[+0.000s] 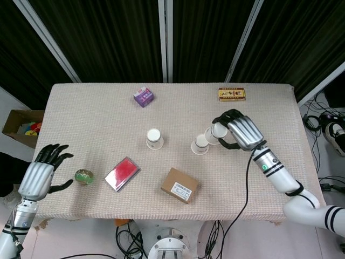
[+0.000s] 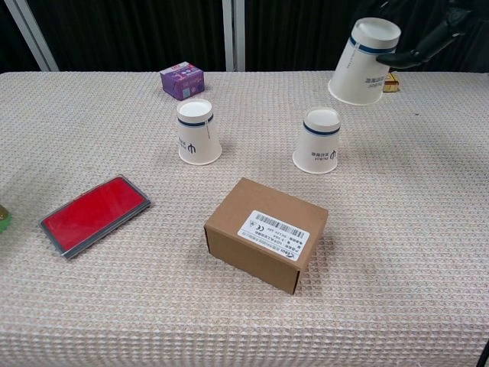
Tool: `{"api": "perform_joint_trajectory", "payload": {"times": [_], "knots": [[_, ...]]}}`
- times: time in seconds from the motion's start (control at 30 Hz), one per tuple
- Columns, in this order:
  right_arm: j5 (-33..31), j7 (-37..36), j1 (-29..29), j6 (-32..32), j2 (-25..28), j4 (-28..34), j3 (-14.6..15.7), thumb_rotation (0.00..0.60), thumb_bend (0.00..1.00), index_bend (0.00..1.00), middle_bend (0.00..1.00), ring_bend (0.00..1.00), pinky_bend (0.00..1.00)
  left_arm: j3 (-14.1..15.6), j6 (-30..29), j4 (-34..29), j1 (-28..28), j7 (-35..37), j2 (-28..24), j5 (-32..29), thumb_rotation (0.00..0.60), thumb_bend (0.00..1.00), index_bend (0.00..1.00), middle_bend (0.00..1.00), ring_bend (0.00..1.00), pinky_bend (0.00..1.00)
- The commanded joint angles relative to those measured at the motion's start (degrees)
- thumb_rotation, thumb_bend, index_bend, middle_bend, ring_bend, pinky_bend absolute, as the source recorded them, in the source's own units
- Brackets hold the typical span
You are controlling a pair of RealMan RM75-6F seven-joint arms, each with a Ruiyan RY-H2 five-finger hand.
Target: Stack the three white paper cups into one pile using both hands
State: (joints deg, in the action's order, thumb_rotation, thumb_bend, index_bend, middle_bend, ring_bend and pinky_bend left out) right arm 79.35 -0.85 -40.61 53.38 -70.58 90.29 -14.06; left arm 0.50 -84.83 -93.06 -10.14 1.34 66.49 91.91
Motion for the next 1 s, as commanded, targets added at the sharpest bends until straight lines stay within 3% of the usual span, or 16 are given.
{"api": "perform_joint_trajectory", "payload": {"times": [0.03, 0.8, 0.9, 1.0], "knots": [[-2.38, 1.42, -2.0, -2.34, -2.43, -1.45, -0.84, 0.6, 0.32, 0.41, 0.41, 0.2, 0.22, 0.11, 0.0, 0.33, 0.15, 0.44, 0.05, 0.09, 0.6, 0.15, 0.29, 0.15, 0.09, 0.11], [-6.52, 2.27, -5.88, -7.0, -6.36, -4.81, 1.24, 0.6, 0.32, 0.41, 0.37, 0.2, 0.21, -0.01, 0.83, 1.66, 0.2, 2.57, 0.35, 0.14, 0.6, 0.15, 0.29, 0.15, 0.09, 0.11], [-8.0, 3.61, -6.72, -8.83, -7.08, -5.7, 1.84, 0.6, 0.3, 0.33, 0.29, 0.16, 0.19, -0.15, 0.95, 1.75, 0.05, 2.85, 0.37, 0.18, 0.6, 0.15, 0.29, 0.15, 0.09, 0.11], [-9.7, 5.48, -7.42, -10.97, -7.46, -6.19, 2.93, 0.6, 0.25, 0.16, 0.17, 0.07, 0.13, -0.31, 1.23, 1.76, -0.26, 3.31, 0.28, 0.32, 0.6, 0.15, 0.29, 0.15, 0.09, 0.11]]}}
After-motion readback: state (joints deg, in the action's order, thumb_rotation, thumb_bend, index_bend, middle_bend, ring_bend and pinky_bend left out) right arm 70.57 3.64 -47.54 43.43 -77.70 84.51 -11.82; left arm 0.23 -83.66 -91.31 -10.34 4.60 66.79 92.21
